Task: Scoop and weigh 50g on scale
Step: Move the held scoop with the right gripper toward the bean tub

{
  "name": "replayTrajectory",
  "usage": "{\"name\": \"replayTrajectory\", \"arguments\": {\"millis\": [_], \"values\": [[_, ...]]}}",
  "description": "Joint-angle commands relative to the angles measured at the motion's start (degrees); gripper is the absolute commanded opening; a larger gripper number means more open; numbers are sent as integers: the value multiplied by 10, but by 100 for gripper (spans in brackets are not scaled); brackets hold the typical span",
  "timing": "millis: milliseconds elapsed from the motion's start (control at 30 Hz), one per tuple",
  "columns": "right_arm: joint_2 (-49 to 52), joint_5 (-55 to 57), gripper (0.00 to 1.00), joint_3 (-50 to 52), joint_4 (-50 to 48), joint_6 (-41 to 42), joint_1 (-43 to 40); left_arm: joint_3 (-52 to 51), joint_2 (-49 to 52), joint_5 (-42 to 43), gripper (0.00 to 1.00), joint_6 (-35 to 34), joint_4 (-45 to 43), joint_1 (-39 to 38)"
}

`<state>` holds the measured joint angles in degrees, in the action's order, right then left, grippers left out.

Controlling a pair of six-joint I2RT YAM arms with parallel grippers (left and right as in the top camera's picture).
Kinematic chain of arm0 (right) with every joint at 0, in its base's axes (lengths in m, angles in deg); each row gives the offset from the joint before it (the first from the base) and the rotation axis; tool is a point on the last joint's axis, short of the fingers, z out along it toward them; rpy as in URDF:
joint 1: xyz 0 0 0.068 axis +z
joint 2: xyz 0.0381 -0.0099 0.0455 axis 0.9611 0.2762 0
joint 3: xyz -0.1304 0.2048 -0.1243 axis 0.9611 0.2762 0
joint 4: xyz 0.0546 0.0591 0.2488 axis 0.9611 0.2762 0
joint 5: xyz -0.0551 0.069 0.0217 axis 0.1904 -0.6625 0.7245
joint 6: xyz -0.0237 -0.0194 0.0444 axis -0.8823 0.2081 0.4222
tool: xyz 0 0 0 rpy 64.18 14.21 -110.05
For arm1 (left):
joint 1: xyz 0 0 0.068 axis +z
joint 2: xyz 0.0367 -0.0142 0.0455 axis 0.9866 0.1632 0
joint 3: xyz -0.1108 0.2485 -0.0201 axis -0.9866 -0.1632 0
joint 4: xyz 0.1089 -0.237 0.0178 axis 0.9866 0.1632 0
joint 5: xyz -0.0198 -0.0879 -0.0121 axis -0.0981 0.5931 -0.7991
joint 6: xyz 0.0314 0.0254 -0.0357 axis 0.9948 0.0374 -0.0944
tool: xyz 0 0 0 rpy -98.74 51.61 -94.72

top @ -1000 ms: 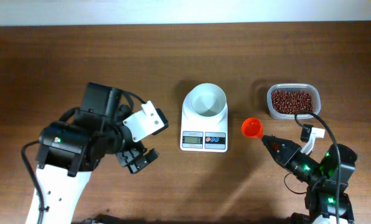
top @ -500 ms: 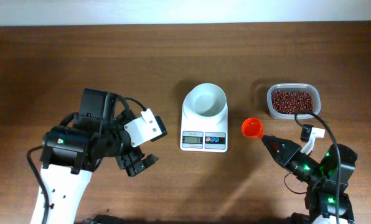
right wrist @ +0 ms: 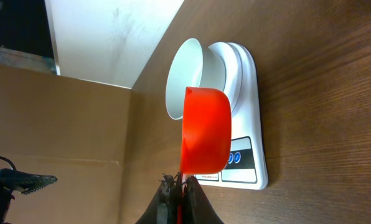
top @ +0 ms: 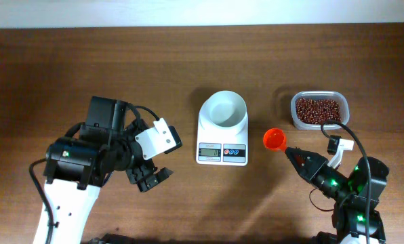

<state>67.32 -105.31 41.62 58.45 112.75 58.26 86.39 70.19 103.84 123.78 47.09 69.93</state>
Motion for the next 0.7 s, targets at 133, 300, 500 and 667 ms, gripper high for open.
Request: {"name": "replayTrajectory", "arguments": {"millis": [133,300,500,667], "values": [[0,-7,4,-4,0,0,3,-4,-6,-22,99,5,-4,3],[0,-7,4,-4,0,0,3,-4,-6,-27,99,5,-5,3],[0,-7,4,-4,0,0,3,-4,-6,-25,99,5,-5,3],[0,-7,4,-4,0,0,3,-4,-5,-8,99,5,-6,3]]}}
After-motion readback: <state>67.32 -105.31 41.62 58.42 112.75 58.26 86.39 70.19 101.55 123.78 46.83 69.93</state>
